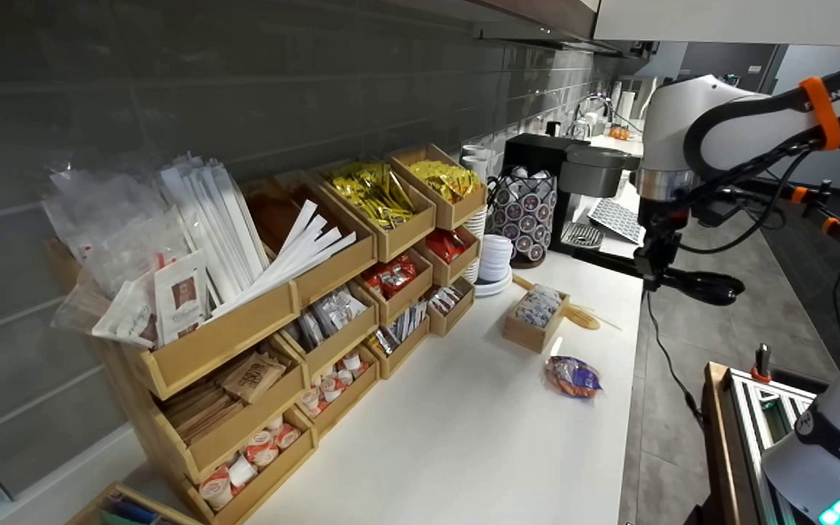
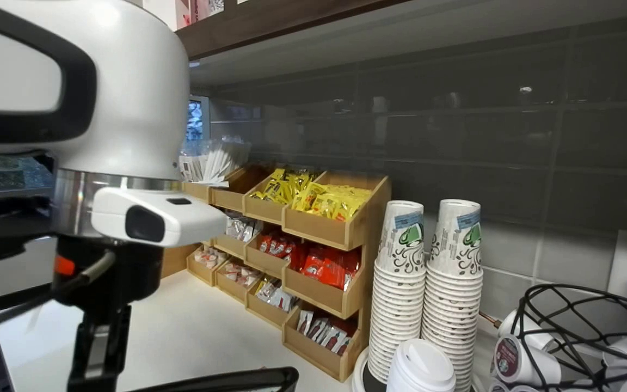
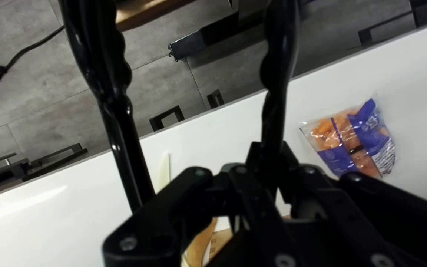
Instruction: Put the black tongs in the upper cabinet.
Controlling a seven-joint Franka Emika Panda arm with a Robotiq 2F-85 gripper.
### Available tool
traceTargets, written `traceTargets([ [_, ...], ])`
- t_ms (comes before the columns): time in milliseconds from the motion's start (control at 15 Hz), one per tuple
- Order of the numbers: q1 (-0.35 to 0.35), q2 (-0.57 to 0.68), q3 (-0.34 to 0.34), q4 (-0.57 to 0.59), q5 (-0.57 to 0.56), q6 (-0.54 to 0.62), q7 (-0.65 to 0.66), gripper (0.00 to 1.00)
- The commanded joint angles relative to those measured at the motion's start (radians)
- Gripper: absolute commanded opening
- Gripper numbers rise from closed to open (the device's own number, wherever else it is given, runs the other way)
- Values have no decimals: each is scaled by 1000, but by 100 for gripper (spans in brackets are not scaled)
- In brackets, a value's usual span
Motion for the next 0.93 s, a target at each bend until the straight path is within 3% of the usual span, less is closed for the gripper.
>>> traceTargets([
  [0,15,-155,7,6,-21,-137,-106,4],
  [267,44,-235,9,53,2,-183,-159,4],
  [867,134,-296,23,207,57,-158,-163,4],
])
